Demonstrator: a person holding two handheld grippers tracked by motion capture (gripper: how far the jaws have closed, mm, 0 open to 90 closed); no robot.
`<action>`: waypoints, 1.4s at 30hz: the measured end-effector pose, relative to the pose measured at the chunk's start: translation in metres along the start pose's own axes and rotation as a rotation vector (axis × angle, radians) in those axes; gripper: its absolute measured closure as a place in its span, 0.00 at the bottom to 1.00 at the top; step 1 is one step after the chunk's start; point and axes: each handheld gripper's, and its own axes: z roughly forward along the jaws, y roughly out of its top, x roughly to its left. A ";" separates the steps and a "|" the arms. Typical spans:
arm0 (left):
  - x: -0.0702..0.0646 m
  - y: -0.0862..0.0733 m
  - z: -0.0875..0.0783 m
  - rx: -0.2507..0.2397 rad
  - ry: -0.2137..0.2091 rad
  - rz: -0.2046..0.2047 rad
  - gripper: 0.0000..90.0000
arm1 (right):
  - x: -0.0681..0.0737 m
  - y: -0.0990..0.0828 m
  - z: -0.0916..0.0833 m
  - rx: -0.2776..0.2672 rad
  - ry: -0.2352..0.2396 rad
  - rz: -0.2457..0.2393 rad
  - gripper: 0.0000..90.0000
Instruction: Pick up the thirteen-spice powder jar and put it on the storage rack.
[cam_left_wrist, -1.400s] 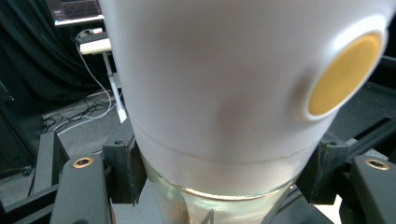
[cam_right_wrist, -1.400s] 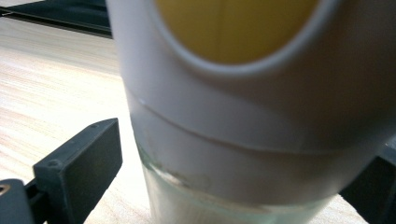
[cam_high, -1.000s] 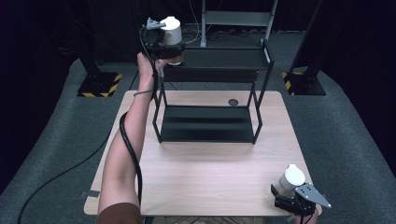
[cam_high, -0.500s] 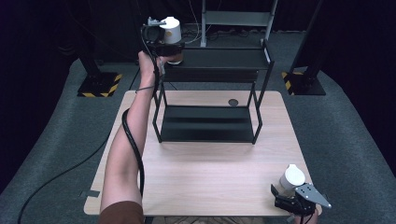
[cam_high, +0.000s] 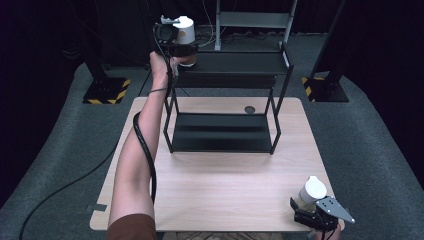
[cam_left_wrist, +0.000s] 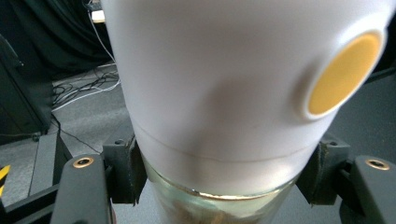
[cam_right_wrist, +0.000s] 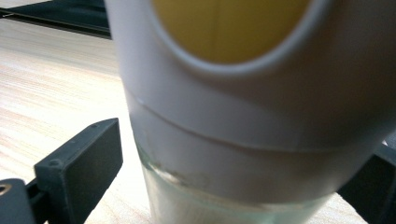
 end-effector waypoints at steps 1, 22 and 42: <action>0.000 0.000 0.001 -0.002 0.001 -0.003 0.34 | 0.000 0.000 0.000 0.000 0.000 0.000 0.02; -0.003 -0.006 0.004 -0.026 0.011 0.020 0.34 | 0.000 -0.001 0.000 -0.004 0.001 0.000 0.02; 0.000 -0.001 0.002 -0.004 0.003 0.048 0.28 | 0.000 -0.001 0.000 -0.003 0.002 -0.002 0.02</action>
